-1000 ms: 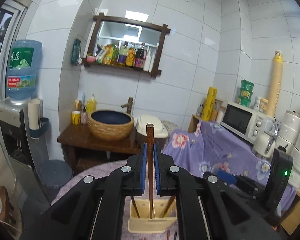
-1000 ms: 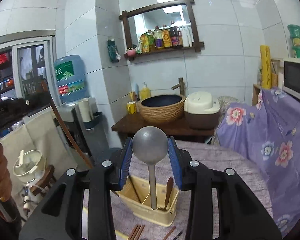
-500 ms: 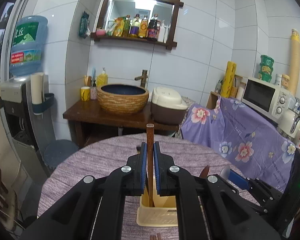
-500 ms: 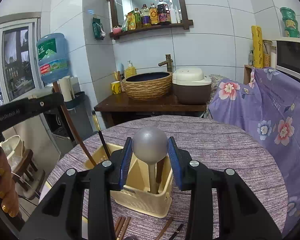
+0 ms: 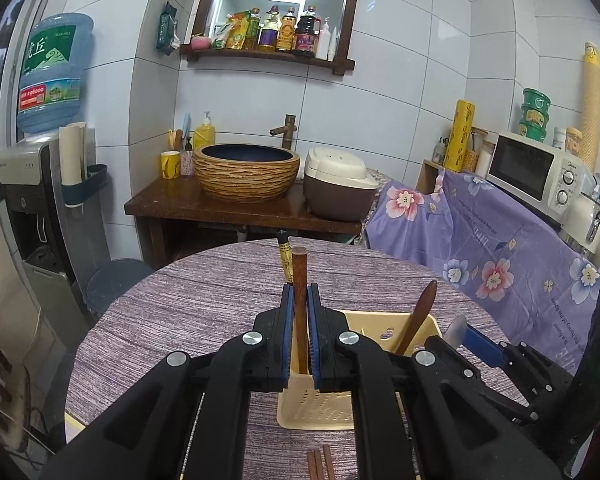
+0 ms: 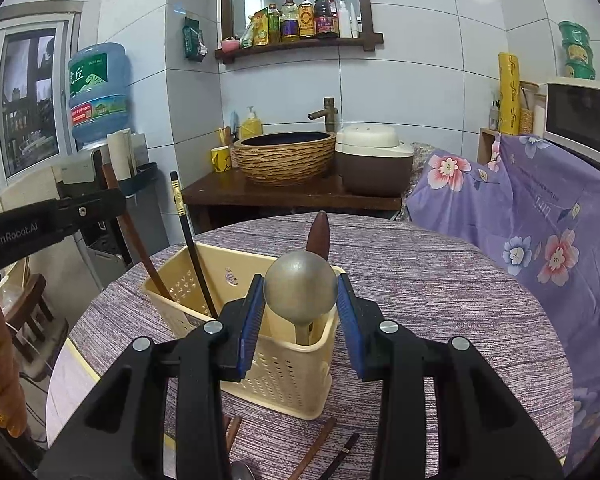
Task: Organize utensils
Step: 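Lower the chopstick and spoon into the holder and open both tools, then move both tools back toward the remaining utensils on the table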
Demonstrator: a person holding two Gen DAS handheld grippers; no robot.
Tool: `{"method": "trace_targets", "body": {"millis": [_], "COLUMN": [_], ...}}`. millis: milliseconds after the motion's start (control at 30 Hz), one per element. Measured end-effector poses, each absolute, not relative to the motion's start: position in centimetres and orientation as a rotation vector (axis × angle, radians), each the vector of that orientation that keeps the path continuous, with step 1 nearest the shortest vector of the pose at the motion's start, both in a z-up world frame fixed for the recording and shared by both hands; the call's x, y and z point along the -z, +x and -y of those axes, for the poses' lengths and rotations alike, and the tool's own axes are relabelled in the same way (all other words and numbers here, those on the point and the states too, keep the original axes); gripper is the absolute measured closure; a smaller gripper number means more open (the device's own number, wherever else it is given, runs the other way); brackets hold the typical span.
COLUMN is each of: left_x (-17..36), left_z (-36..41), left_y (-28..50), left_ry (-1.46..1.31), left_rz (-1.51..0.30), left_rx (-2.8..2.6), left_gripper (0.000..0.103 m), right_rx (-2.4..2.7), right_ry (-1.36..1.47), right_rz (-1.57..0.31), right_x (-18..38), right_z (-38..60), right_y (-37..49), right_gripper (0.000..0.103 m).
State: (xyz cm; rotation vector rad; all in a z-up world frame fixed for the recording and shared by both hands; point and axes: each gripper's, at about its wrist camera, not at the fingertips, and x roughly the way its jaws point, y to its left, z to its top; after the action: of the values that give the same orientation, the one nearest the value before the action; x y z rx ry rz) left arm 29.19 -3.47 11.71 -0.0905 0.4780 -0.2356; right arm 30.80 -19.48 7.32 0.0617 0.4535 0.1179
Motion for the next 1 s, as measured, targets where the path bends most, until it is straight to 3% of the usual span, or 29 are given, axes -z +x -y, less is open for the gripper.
{"method": "trace_targets", "body": {"millis": [33,100,167,233,433,667,1000], "left_x": [-11.8,-11.7,-11.6,-11.4,-8.0,-0.6,3.0], "left_z": [3.4,3.2,2.9,2.4,1.0,-0.4,0.4], "left_y": [29.1,28.7,28.0,26.9,23.4,21.1,18.8], "left_ry": [-0.097,-0.107,-0.113,-0.118,-0.088,-0.082,-0.059], "left_rz": [-0.476,-0.477,-0.472,-0.463,-0.529,-0.736,-0.8], "left_rx": [0.239,0.247,0.251,0.242,0.214,0.194,0.193], "left_gripper": [0.094,0.093,0.081,0.058,0.047,0.047,0.047], "right_rx": [-0.122,-0.124,-0.122,-0.107,-0.031,0.066,0.011], "right_ry": [0.07,0.087,0.097,0.109,0.109,0.114,0.041], "right_rz": [-0.445,-0.432,-0.424,-0.429,-0.51,-0.744,-0.943], "right_x": [-7.4,-7.5,-7.7,-7.8,-6.3,-0.2,5.2], "right_z": [19.6,20.0,20.3,20.8,22.6,24.2,19.1], "right_y": [30.7,30.2,29.4,28.5,24.7,21.5,19.6], "right_gripper": [0.064,0.05,0.049,0.049,0.038,0.029,0.022]}}
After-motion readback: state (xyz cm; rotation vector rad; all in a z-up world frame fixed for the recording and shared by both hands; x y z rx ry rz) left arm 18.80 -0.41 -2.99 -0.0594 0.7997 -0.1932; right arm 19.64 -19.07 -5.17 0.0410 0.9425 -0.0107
